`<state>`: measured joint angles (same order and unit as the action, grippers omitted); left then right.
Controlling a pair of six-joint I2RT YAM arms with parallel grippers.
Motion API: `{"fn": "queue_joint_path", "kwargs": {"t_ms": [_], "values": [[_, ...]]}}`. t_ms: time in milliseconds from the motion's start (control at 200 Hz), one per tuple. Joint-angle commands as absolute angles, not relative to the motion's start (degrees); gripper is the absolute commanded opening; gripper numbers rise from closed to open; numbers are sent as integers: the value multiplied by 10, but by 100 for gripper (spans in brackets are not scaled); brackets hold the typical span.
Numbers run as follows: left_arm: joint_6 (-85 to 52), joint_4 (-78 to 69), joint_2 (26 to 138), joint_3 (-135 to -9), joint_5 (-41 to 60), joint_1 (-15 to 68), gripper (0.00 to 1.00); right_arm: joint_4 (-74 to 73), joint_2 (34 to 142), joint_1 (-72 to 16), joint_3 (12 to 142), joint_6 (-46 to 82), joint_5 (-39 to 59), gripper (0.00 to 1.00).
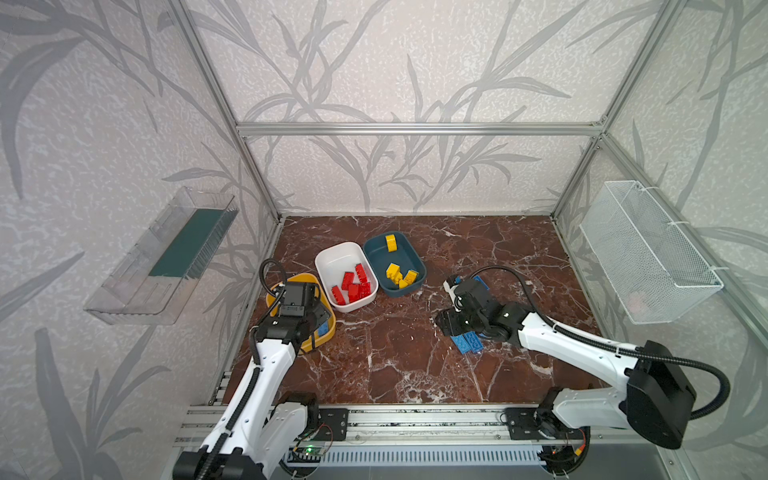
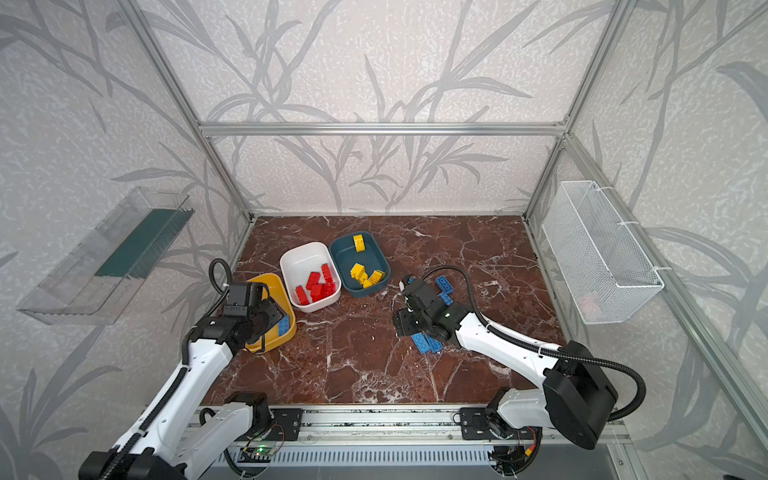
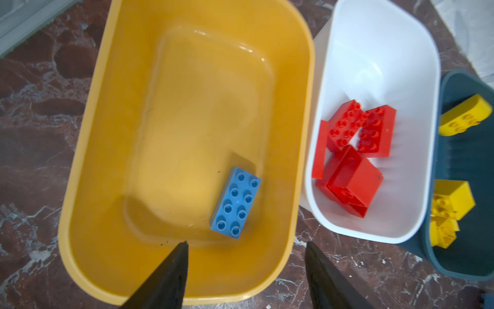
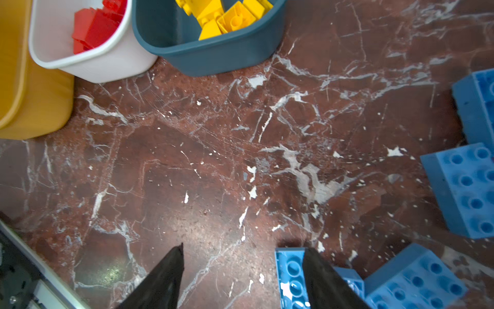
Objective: Sort the legos into containers by color
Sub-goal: 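Drop the blue brick into the yellow tub while right gripper lowers onto blue bricks, then grasp a blue brick in the cluster with the right gripper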
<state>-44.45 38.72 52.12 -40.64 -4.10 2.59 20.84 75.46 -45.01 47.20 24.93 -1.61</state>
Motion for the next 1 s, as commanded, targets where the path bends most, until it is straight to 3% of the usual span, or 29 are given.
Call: {"fn": "queue_joint_path", "kwargs": {"t_ms": [0, 140, 555, 995], "values": [[-401, 396, 504, -445, 7, 26, 71, 287, 751, -455, 487, 229, -57, 72], [-370, 407, 491, -474, 45, 36, 70, 309, 756, -449, 485, 244, -98, 70], [-307, 441, 465, -497, 66, 82, 69, 385, 849, -388, 521, 230, -101, 47], [-291, 423, 464, -477, 85, 83, 69, 401, 917, -388, 547, 220, -79, 44]]}}
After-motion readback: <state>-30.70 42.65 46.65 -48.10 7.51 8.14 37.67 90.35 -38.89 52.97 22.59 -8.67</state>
